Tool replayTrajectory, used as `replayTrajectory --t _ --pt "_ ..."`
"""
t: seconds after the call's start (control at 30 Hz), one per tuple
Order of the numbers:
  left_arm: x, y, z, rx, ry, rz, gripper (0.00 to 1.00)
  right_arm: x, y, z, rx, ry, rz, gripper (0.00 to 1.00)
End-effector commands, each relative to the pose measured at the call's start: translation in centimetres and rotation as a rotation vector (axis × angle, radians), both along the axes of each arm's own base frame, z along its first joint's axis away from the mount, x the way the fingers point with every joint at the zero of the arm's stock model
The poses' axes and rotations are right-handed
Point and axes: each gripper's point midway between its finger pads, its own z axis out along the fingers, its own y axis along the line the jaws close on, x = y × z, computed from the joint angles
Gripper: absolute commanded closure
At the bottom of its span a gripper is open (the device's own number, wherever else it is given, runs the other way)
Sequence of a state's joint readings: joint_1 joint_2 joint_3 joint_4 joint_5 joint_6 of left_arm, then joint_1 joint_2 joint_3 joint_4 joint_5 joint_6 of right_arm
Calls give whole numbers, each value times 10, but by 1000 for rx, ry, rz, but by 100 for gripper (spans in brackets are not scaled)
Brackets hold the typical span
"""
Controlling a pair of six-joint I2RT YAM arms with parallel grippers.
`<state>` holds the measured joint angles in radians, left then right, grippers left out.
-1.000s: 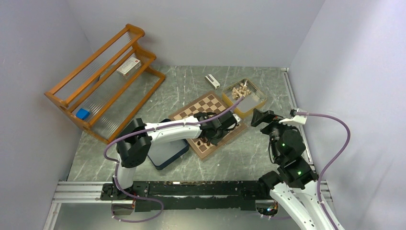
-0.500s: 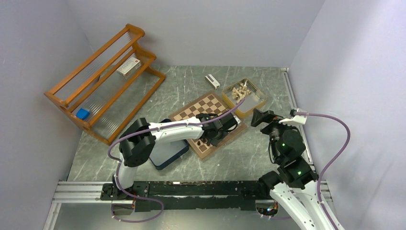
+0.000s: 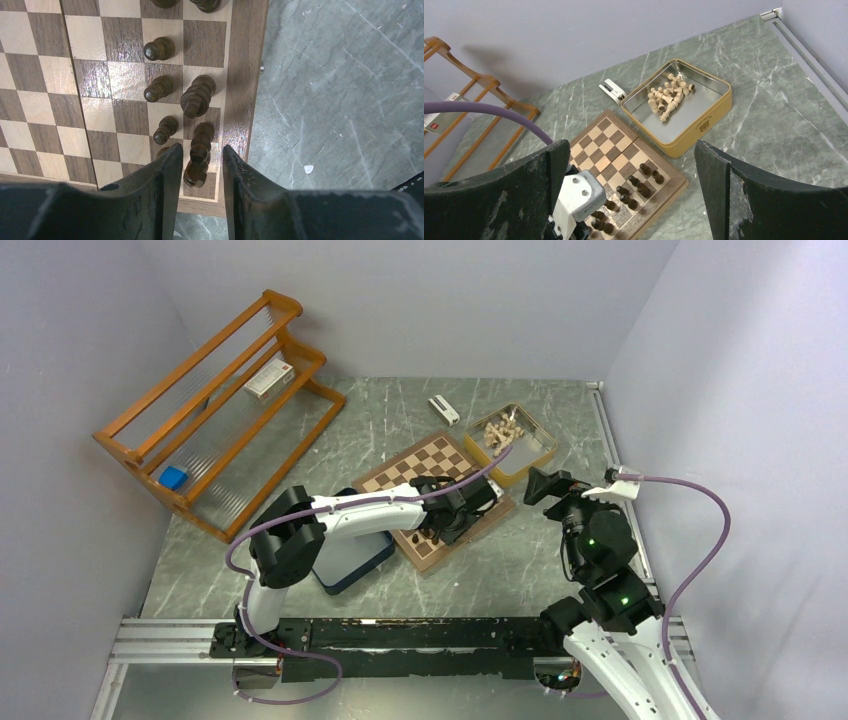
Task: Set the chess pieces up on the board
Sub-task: Place the chess piece on the chessboard, then adjust the chess piece on the chessboard.
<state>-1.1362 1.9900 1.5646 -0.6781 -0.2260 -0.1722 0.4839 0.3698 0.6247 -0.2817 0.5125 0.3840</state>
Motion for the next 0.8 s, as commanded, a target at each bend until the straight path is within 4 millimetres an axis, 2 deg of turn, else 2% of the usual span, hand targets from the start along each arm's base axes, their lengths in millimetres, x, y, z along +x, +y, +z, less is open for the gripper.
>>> replayTrajectory --t 0.0,0.2,0.4,0.57,0.77 --pt "7 -11 21 -52 -42 5 57 1 -1 -2 1 -4 -5 0" --pt "9 -17 42 -140 -32 29 54 1 -1 -7 20 18 -18 0" --pt "29 -11 79 -305 -26 98 54 1 0 -12 35 41 -20 0" --pt "56 11 104 -457 3 173 53 3 18 -16 11 41 82 2" --pt "97 68 137 -581 -37 301 52 11 46 -53 -23 162 200 11"
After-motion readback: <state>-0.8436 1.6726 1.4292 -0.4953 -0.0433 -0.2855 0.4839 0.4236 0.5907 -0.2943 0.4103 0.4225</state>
